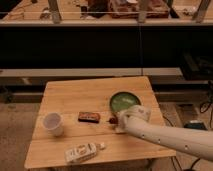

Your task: Place the pepper on the white sponge

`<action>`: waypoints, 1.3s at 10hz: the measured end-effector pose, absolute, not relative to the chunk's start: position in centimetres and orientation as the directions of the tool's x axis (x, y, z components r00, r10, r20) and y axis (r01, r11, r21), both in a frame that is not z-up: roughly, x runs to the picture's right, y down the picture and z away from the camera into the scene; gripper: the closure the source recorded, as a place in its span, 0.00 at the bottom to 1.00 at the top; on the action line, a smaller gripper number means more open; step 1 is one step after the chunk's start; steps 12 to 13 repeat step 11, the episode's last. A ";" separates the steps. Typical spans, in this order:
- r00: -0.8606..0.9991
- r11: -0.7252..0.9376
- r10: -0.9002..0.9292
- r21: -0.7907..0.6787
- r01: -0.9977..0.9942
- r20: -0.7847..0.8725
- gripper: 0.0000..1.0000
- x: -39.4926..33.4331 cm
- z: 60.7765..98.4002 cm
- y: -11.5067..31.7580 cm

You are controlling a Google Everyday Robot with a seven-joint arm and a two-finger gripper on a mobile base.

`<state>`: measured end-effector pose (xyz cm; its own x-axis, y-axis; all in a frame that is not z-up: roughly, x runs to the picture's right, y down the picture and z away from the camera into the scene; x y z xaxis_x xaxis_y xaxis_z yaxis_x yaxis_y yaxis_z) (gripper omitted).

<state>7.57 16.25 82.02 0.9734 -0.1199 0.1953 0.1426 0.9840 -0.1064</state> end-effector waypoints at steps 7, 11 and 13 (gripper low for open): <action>0.977 0.961 -0.179 -0.191 0.198 0.112 1.00 10.0 77.9 13.7; 0.976 0.942 -0.175 -0.266 0.205 0.132 0.95 11.5 79.1 14.7; 0.976 0.942 -0.175 -0.266 0.205 0.132 0.95 11.5 79.1 14.7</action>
